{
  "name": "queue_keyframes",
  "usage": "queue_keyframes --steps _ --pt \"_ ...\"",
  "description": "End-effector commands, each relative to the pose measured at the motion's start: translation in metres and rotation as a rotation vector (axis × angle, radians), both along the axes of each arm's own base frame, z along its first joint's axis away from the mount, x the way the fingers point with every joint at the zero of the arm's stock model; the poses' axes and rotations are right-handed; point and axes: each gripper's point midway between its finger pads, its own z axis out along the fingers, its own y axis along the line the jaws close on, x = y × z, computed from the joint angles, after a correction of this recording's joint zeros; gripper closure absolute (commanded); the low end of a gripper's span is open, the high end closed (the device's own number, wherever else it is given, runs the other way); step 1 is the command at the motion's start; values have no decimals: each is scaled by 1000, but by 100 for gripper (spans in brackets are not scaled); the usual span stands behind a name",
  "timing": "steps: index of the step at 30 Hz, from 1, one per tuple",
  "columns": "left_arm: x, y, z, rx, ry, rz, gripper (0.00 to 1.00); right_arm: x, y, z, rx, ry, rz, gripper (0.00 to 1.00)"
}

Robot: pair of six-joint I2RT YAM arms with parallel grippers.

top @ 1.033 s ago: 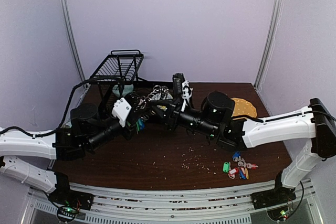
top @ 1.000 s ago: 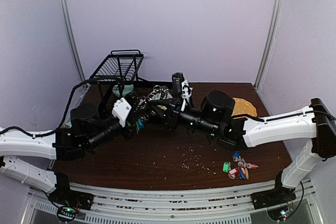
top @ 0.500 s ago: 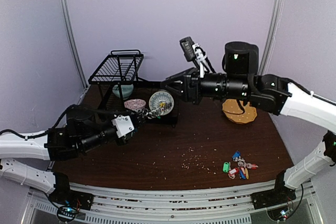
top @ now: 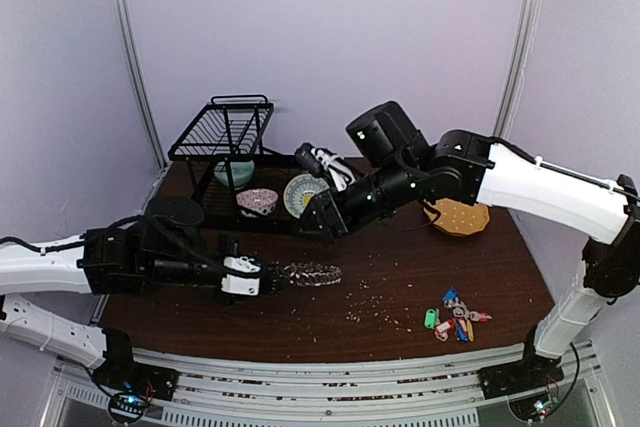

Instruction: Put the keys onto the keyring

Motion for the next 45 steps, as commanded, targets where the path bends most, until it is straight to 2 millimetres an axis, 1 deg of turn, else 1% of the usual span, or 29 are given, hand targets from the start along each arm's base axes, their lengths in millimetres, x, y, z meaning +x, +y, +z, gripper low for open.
queue_keyframes --steps 1,5,7,11,13,16,22,26,32,37,41,45 --pt "5 -5 10 15 -110 -2 100 -32 2 -10 -4 177 84 61" --pt "9 -6 7 24 -132 19 100 -40 8 -28 -25 250 117 62" --pt "9 -6 5 23 -139 18 100 -44 13 -33 -23 274 139 62" --pt "8 -6 6 10 -147 19 100 -42 13 -53 -77 275 134 63" --pt "8 -6 6 14 -150 20 100 -46 14 -58 -76 296 152 63" --pt "9 -7 4 18 -153 21 100 -49 18 -58 -58 309 167 67" --pt "11 -7 0 30 -154 30 100 -51 20 -61 -52 315 178 82" --pt "12 -6 0 33 -157 37 100 -53 21 -58 -35 318 189 89" --pt "10 -7 0 33 -156 32 100 -48 22 -60 -37 296 177 100" --pt "9 -7 -2 34 -154 29 100 -41 21 -60 -48 259 156 100" --pt "8 -7 -4 34 -142 30 100 -40 21 -52 -26 222 161 100" --pt "12 -7 -3 27 -136 56 100 -31 18 -44 -15 142 139 100"
